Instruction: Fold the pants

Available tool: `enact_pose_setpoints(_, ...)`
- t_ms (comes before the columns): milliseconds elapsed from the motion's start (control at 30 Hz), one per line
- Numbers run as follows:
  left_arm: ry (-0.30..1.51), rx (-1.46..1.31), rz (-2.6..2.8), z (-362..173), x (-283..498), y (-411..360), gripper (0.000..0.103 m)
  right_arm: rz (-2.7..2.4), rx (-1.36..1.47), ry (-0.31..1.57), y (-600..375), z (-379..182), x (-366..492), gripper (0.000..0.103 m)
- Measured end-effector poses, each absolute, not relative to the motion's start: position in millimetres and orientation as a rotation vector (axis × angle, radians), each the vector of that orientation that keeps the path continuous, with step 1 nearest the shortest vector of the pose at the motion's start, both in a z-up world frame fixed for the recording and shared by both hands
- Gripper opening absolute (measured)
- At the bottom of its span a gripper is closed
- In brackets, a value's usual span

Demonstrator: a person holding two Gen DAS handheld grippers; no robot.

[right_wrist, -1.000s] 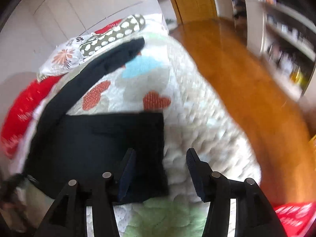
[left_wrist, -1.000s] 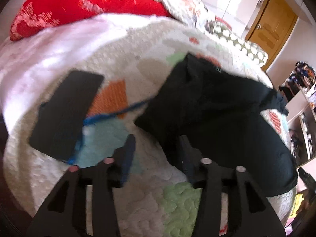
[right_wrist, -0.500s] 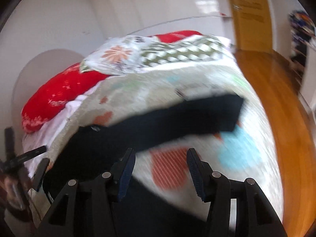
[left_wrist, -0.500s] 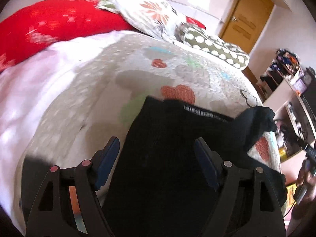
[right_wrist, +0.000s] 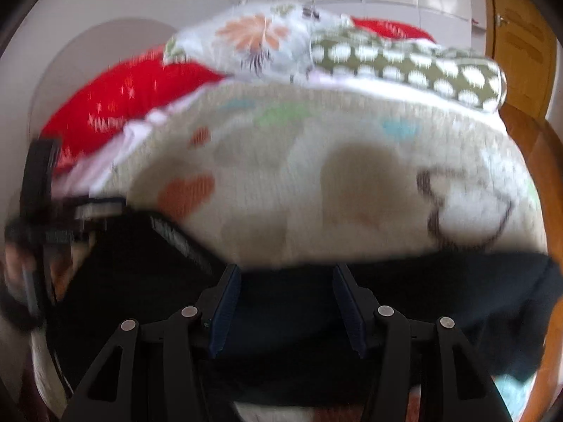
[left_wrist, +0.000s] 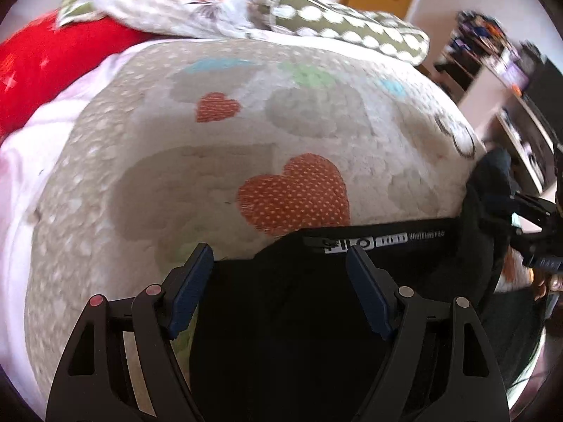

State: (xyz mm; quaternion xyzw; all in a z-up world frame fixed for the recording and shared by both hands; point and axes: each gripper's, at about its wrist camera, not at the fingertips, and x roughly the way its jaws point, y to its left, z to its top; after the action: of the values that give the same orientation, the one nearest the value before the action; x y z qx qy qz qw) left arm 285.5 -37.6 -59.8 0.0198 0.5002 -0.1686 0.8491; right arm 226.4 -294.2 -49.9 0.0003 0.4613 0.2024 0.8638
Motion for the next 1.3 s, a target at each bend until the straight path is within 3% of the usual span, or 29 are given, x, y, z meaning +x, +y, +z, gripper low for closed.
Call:
enact_pose_setpoints(100, 1.069, 0.127, -0.377, -69, 290, -45, 0.079, 0.405, -0.044, 1.025, -299, -70, 195, 0.053)
enact_pose_setpoints(267, 1.074, 0.206, -0.399, -76, 298, -55, 0.079, 0.407, -0.12, 0.943, -298, -76, 165, 0.054)
enact_pose_setpoints(500, 1.086, 0.298, -0.443, -88, 307, -70, 0.086, 0.419, -0.078, 0.934, -299, -78, 167, 0.064)
enact_pose_setpoints(567, 1.085, 0.298, -0.474, -86, 302, -73, 0.062, 0.422, -0.067, 0.934, -299, -77, 168, 0.064)
enact_pose_setpoints(600, 1.075, 0.303, -0.5, -83, 296, -76, 0.04, 0.426, -0.051, 0.934, -301, -75, 167, 0.064)
enact_pose_setpoints(800, 0.993, 0.38, -0.421, -68, 275, -89, 0.01, 0.405, 0.093, 0.872, -321, -49, 148, 0.064)
enact_pose_setpoints(1133, 0.851, 0.275, -0.451, -9, 210, -79, 0.009, 0.344, 0.132, 0.788, -358, -4, 96, 0.064)
enact_pose_setpoints(1300, 0.726, 0.187, -0.54, 22, 127, -89, 0.009, 0.35, 0.138, 0.764, -361, 6, 75, 0.064)
